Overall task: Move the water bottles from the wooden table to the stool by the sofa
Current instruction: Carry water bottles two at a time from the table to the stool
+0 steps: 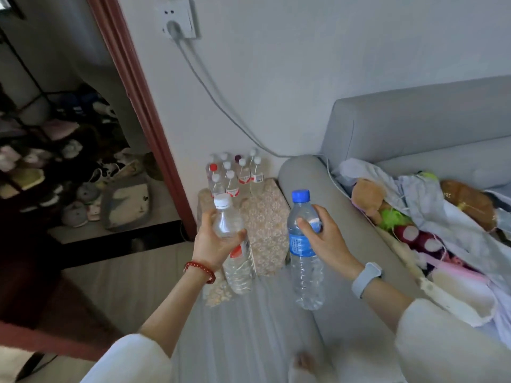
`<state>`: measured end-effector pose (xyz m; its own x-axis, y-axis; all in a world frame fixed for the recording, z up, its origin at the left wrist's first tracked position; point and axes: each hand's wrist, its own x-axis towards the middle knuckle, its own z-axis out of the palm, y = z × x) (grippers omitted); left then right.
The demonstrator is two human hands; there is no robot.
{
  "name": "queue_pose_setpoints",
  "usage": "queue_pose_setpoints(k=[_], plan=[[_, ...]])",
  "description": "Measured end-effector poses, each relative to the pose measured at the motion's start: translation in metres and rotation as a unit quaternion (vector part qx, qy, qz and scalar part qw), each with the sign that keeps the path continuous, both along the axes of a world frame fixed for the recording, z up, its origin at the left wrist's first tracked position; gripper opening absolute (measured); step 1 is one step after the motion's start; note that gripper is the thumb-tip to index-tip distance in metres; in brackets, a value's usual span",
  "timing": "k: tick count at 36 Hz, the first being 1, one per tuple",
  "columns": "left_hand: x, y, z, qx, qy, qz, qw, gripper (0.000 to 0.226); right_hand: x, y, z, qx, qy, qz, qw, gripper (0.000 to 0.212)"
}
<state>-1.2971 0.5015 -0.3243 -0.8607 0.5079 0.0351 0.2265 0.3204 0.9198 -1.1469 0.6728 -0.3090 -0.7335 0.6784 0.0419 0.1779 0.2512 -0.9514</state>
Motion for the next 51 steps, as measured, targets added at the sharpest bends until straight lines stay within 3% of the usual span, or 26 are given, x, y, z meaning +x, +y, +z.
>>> queue_pose_setpoints(k=[4, 10, 18, 22, 27, 34, 41, 45, 51], plan=[[-0.053, 0.057, -0.032, 0.001, -0.011, 0.008, 1.0, 0.069, -0.06, 0.053, -0.027, -0.01, -0.024, 0.006, 1.0, 0.031], [-0.143, 0.153, -0.096, -0.068, -0.007, 0.019, 0.997, 0.076, -0.168, 0.146, -0.087, -0.002, -0.073, 0.031, 0.997, 0.019], [-0.228, 0.257, -0.182, -0.114, -0.043, 0.05, 0.991, 0.077, -0.283, 0.228, -0.182, -0.033, -0.13, 0.038, 0.99, 0.047], [-0.252, 0.291, -0.212, -0.139, -0.043, 0.082, 0.986, 0.073, -0.32, 0.255, -0.216, -0.023, -0.159, 0.053, 0.986, 0.045], [-0.272, 0.318, -0.233, -0.161, -0.05, 0.052, 0.984, 0.067, -0.35, 0.271, -0.242, -0.025, -0.197, 0.076, 0.977, 0.047], [-0.291, 0.335, -0.243, -0.204, -0.072, 0.024, 0.976, 0.067, -0.375, 0.278, -0.254, -0.065, -0.172, 0.074, 0.98, 0.045], [-0.301, 0.326, -0.226, -0.299, 0.02, -0.042, 0.953, 0.052, -0.383, 0.282, -0.249, -0.064, -0.221, 0.109, 0.967, 0.053], [-0.307, 0.323, -0.21, -0.348, 0.127, -0.063, 0.927, 0.035, -0.387, 0.281, -0.242, 0.026, -0.257, 0.111, 0.96, 0.048], [-0.317, 0.325, -0.207, -0.364, 0.229, -0.103, 0.897, 0.039, -0.394, 0.272, -0.237, 0.097, -0.289, 0.085, 0.948, 0.054]])
